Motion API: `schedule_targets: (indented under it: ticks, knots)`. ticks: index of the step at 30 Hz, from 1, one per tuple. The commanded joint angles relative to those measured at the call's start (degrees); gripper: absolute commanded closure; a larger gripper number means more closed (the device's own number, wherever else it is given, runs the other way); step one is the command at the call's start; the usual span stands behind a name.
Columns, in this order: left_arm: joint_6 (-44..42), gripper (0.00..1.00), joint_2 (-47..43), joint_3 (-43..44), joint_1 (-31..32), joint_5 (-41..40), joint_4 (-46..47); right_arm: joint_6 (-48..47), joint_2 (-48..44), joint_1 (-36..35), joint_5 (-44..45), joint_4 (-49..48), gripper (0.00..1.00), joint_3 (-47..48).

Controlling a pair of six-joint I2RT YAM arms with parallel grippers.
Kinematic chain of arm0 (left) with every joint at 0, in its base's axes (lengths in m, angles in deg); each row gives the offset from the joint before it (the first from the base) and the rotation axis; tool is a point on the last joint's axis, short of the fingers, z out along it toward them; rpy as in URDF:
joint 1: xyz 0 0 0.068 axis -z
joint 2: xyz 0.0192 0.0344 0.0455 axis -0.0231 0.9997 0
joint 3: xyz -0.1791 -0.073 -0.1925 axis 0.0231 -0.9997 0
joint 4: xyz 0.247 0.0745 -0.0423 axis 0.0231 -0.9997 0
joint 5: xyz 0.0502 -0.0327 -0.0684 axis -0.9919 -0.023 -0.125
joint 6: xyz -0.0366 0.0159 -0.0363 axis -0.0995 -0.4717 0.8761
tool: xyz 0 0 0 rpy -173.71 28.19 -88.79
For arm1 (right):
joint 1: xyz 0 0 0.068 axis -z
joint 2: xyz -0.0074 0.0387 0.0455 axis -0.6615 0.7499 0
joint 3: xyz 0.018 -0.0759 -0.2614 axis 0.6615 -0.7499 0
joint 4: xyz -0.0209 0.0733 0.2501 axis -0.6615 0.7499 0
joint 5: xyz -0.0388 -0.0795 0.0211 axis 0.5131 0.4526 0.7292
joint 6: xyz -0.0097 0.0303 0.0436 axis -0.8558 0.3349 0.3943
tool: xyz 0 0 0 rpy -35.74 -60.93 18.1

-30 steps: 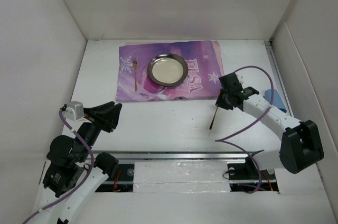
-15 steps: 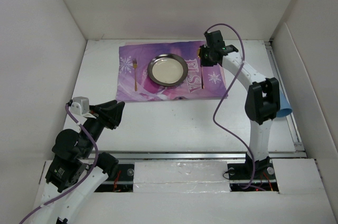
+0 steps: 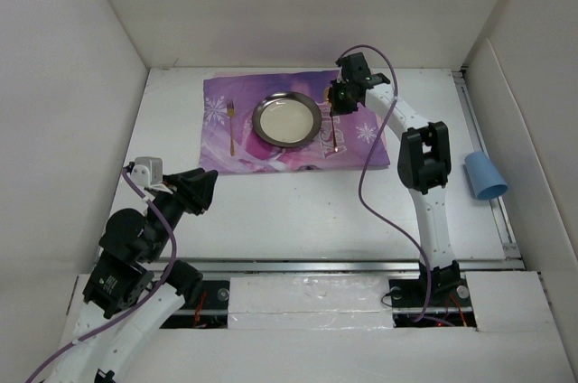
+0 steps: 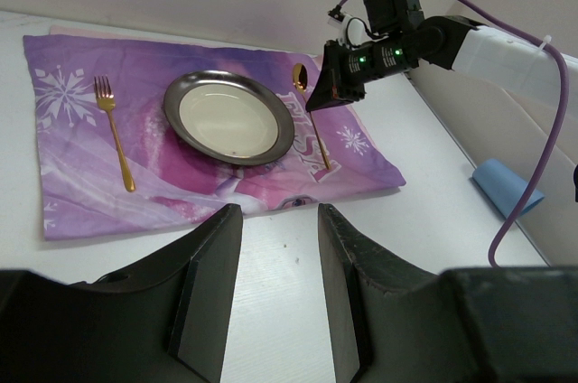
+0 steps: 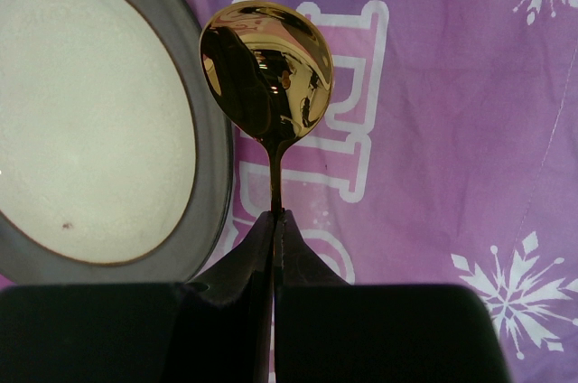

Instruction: Set the dinner table for one person

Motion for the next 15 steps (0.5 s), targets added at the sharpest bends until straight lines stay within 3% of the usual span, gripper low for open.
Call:
schedule_targets:
  ticks: [1,12,15]
  knots:
    - [-0.16,0.64,1.36,-0.25,0.31,-0.82,2.64,2.04,0.85,0.72,0.23,-0.42,1.0,3.57]
    - [-0.16,0.64,1.89,-0.24,0.31,-0.73,2.64,4.59,3.66,1.78,1.74,-2.97,1.0,3.92]
    - [-0.24,0.64,1.89,-0.25,0.31,-0.47,2.81,5.29,2.97,1.78,1.56,-4.11,0.88,2.44]
